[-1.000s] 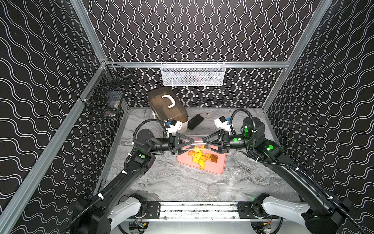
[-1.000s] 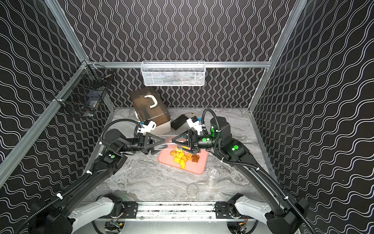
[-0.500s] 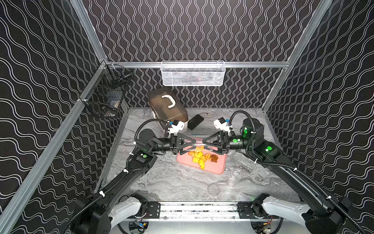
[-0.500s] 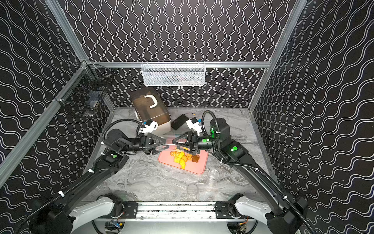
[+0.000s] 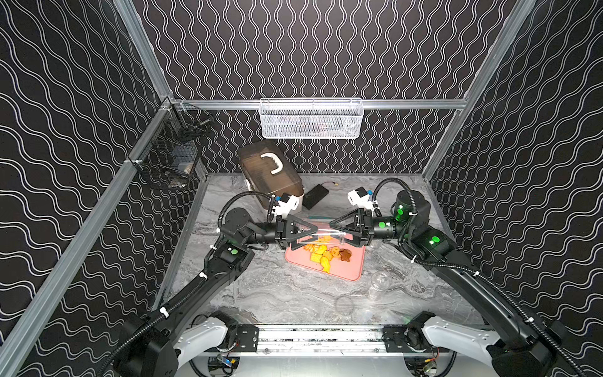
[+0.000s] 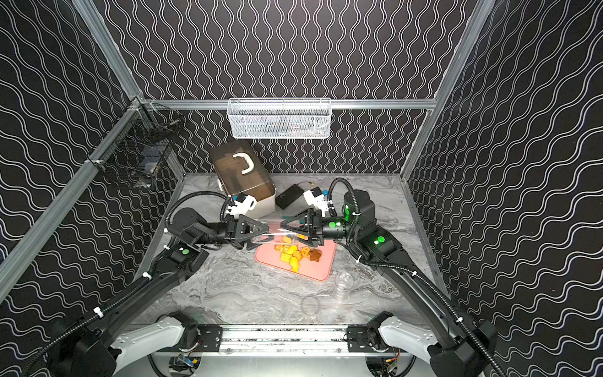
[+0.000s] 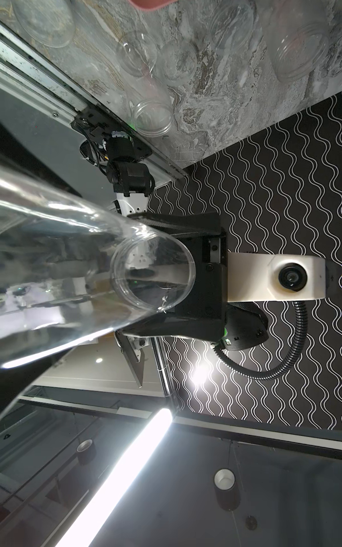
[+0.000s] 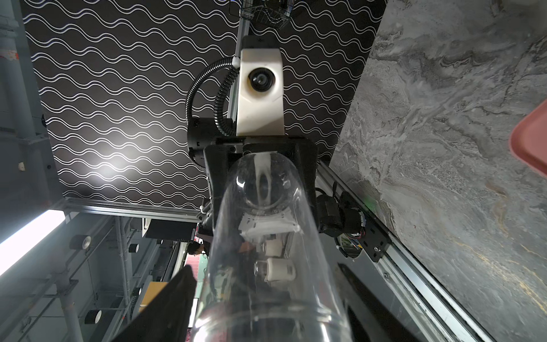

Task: Pour the cookies out of the jar
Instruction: Place the jar at the center of the board.

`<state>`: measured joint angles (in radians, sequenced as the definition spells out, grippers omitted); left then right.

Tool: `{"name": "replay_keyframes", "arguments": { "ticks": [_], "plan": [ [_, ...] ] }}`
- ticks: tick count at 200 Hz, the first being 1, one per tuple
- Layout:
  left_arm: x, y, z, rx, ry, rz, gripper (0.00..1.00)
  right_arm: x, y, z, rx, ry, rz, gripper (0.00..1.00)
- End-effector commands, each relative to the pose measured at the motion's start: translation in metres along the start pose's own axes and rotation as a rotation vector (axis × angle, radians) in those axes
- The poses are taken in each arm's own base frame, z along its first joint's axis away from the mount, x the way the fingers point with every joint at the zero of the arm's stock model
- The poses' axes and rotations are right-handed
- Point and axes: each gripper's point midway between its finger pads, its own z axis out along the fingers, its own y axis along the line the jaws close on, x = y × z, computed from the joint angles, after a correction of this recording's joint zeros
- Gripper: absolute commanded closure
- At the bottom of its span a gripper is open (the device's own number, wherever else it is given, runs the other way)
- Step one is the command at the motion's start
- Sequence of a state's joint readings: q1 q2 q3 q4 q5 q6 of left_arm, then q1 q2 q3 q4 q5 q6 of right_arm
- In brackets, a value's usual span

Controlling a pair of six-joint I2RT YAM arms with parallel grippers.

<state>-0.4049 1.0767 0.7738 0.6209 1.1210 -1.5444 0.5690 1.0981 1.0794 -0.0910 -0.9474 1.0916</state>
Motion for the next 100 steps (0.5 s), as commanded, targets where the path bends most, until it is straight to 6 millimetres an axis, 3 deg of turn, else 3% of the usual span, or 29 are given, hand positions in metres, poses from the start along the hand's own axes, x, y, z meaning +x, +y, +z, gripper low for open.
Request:
{"name": "replay_keyframes", "arguments": {
  "ticks": [1,100],
  "plan": [
    [0.0006,-0.0056,0.0005,0.008,0.006,0.031,0.42,-0.0005,0.008,-0.0003,-0.032,-0.001,-0.02,0.27],
    [-0.0006,-0.0033,0.0014,-0.004,0.01,0.029,0.41,-0.0018,0.004,0.0014,-0.028,0.003,-0.009,0.34]
  ]
}}
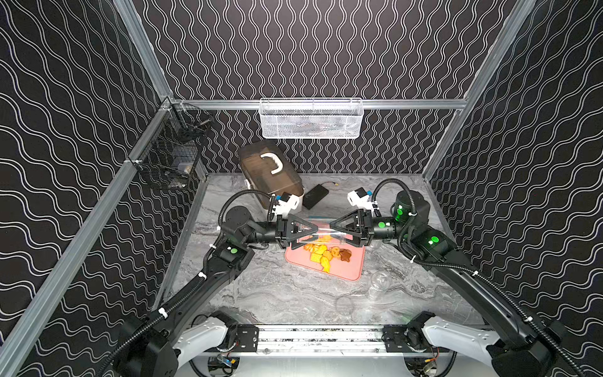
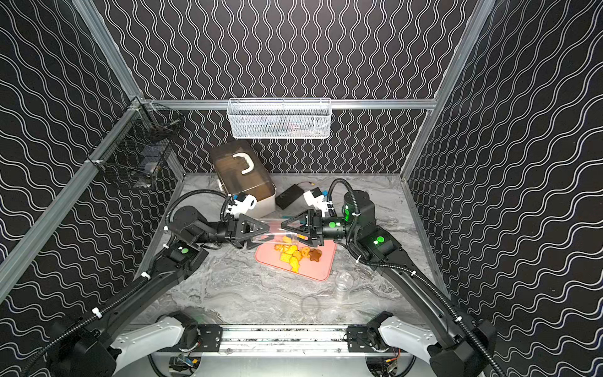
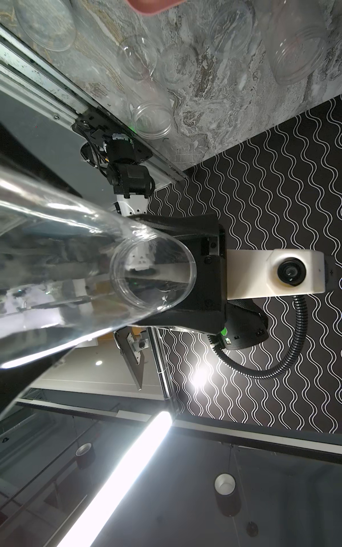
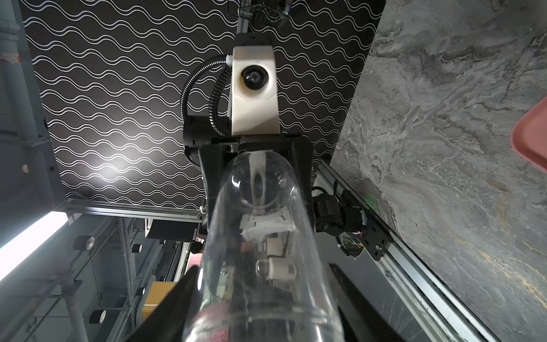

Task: Pour the cookies out of the jar
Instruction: Place the jar at the center of the board.

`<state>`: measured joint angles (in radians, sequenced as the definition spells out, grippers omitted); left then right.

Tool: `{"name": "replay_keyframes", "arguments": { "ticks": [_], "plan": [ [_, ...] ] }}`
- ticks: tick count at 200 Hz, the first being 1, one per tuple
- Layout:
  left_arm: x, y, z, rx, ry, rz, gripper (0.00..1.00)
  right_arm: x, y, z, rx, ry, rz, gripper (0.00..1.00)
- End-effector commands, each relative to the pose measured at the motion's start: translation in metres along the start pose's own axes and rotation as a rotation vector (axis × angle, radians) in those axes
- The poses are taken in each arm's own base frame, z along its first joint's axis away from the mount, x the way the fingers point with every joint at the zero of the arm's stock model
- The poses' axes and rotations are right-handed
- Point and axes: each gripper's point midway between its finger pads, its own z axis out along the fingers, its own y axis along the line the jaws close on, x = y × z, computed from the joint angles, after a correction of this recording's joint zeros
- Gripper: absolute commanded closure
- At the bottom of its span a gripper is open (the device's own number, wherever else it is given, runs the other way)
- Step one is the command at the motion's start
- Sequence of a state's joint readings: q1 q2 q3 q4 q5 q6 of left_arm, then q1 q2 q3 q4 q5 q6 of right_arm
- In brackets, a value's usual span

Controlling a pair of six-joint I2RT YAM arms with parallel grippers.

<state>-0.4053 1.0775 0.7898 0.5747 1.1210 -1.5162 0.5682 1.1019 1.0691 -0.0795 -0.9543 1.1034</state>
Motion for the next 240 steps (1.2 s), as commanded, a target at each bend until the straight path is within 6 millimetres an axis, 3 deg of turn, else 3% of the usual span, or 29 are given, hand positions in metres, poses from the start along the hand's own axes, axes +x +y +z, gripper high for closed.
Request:
{"name": "replay_keyframes", "arguments": {
  "ticks": [1,45,60,67,73,162,234,240],
  "plan": [
    [0.0,-0.004,0.001,0.009,0.008,0.03,0.41,-0.002,0.007,0.0,-0.026,-0.003,-0.022,0.34],
    [-0.001,0.0,0.001,-0.003,0.006,0.019,0.36,-0.002,0.005,0.0,-0.026,-0.005,-0.015,0.35],
    [-0.001,0.001,0.001,-0.01,0.003,0.017,0.26,-0.002,0.004,0.0,-0.025,-0.006,-0.014,0.36],
    [-0.001,0.001,0.001,-0.013,0.002,0.018,0.08,-0.002,0.004,0.0,-0.024,-0.007,-0.011,0.36],
    [-0.001,0.001,0.001,-0.015,0.002,0.02,0.01,-0.002,0.004,0.0,-0.024,-0.007,-0.012,0.36],
    [0.008,0.01,-0.003,-0.112,0.027,0.043,0.01,-0.006,-0.009,-0.013,0.003,-0.034,0.017,0.36],
    [0.001,0.018,-0.023,-0.212,-0.011,0.055,0.01,-0.001,-0.01,-0.029,0.029,-0.042,0.015,0.36],
    [0.001,0.019,-0.026,-0.225,-0.015,0.055,0.01,-0.008,-0.012,-0.036,0.038,-0.07,0.018,0.36]
  ]
}}
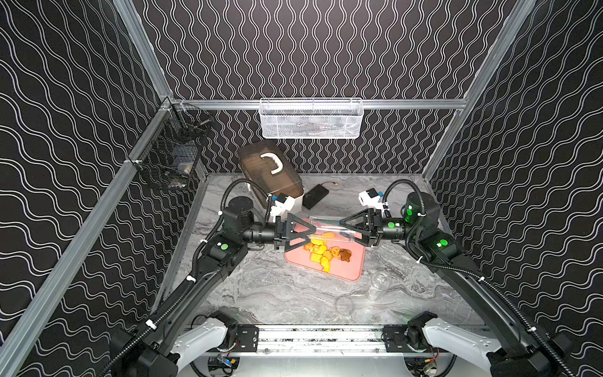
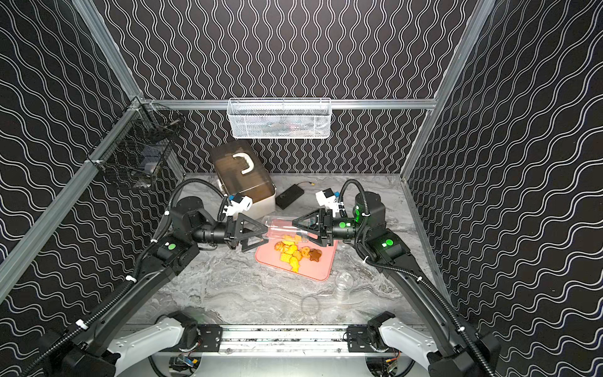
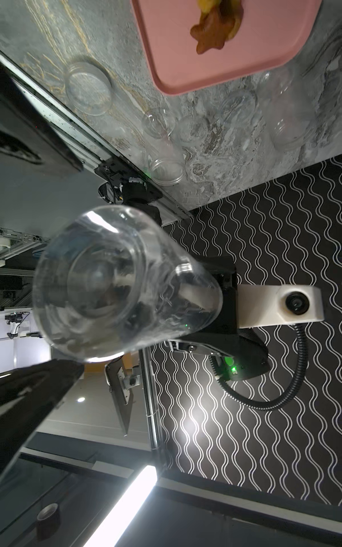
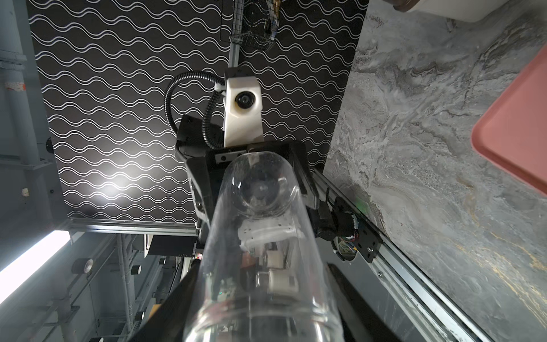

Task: Pour the cookies out of the jar
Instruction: Place the jar at the center of the board.

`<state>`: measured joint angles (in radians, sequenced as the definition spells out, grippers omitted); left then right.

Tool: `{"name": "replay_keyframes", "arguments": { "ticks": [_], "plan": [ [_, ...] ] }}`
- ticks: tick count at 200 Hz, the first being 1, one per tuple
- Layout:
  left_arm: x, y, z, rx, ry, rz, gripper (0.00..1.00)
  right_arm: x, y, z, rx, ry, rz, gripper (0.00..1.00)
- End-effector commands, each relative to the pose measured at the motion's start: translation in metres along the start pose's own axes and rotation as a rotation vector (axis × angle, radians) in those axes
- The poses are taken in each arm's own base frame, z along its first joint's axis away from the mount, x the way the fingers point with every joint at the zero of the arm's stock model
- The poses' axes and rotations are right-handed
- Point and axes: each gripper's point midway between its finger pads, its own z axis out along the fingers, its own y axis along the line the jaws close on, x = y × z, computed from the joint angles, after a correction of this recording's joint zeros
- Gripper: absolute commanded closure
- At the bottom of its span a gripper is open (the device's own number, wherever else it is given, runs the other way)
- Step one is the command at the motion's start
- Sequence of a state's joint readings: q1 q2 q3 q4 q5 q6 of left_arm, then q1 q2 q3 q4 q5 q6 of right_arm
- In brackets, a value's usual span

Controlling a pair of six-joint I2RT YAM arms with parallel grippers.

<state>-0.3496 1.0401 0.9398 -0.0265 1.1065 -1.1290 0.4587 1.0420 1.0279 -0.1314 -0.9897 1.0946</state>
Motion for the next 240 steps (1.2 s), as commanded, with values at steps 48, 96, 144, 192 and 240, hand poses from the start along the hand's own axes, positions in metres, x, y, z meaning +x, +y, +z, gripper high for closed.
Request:
{"name": "replay_keyframes", "arguments": {
  "ticks": [48,96,144,192,240],
  "plan": [
    [0.0,0.011,-0.031,-0.113,-0.058,0.035,0.01,0.003,-0.006,-0.016,0.043,-0.017,-0.005,0.36],
    [-0.002,0.04,-0.062,-0.421,-0.172,0.063,0.01,0.008,-0.026,-0.028,0.238,-0.023,-0.034,0.36],
    [0.015,0.051,-0.094,-0.62,-0.262,0.102,0.01,0.015,-0.049,-0.035,0.368,-0.008,-0.006,0.36],
    [0.04,0.068,-0.116,-0.749,-0.269,0.098,0.01,0.014,-0.06,-0.03,0.442,0.007,-0.003,0.37],
    [0.049,0.071,-0.122,-0.783,-0.261,0.097,0.01,0.032,-0.07,-0.008,0.61,0.1,-0.084,0.37]
  ]
}}
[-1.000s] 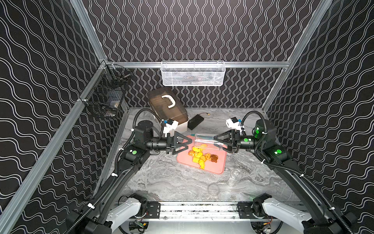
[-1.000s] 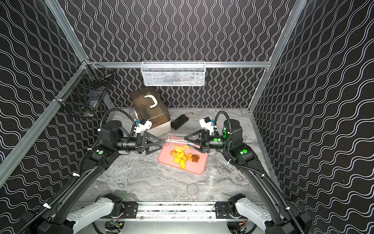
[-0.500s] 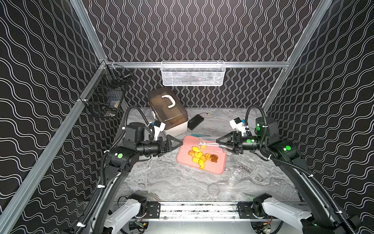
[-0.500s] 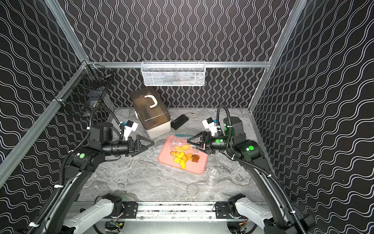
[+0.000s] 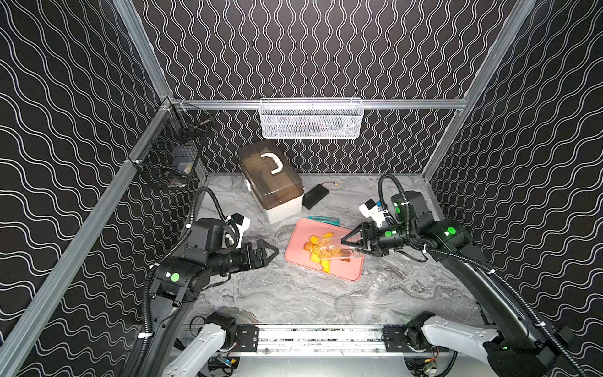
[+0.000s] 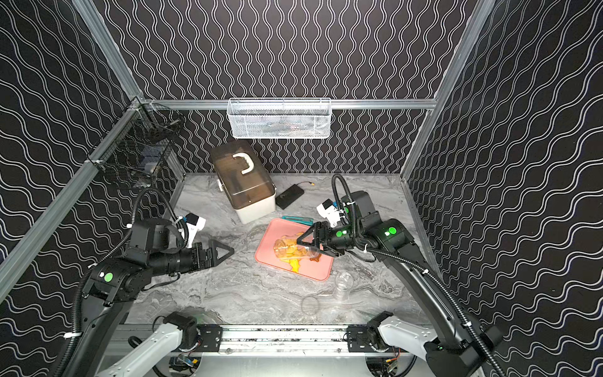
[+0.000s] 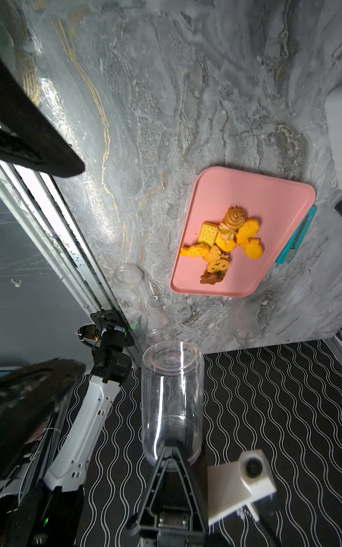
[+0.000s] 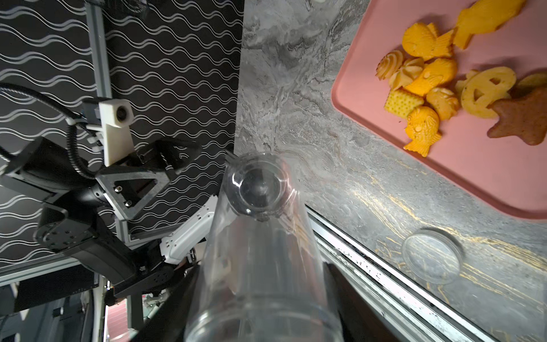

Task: Pour the cookies out of the jar
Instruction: Place the jar at the center of the board.

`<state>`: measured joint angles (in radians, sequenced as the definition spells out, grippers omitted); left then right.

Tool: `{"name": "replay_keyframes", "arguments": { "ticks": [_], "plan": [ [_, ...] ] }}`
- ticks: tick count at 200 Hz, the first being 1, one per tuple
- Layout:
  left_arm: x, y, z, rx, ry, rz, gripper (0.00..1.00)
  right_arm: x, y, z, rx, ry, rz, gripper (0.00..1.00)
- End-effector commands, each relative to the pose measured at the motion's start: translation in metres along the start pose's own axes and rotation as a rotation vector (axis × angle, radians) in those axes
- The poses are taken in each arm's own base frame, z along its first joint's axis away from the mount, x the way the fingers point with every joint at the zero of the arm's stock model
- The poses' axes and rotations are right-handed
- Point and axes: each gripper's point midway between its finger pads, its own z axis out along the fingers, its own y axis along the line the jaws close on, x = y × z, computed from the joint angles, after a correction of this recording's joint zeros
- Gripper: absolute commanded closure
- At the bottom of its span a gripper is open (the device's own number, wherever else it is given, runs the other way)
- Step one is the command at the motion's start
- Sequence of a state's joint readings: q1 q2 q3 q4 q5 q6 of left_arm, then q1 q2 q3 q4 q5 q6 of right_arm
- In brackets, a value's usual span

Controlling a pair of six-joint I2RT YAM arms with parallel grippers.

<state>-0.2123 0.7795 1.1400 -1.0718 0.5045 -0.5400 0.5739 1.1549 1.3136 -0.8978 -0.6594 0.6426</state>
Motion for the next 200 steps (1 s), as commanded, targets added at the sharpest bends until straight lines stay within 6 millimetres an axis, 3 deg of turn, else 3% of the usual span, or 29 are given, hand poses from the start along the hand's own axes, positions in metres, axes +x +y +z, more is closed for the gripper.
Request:
{"name": "replay_keyframes", "arguments": {
  "ticks": [1,200],
  "plan": [
    [0.005,0.008,-0.003,-0.043,0.009,0.027,0.01,0.005,-0.01,0.007,0.128,0.009,-0.037,0.37],
    [0.006,0.008,-0.008,-0.052,0.006,0.052,0.01,0.049,-0.044,0.074,0.676,0.194,-0.274,0.39]
  ]
}}
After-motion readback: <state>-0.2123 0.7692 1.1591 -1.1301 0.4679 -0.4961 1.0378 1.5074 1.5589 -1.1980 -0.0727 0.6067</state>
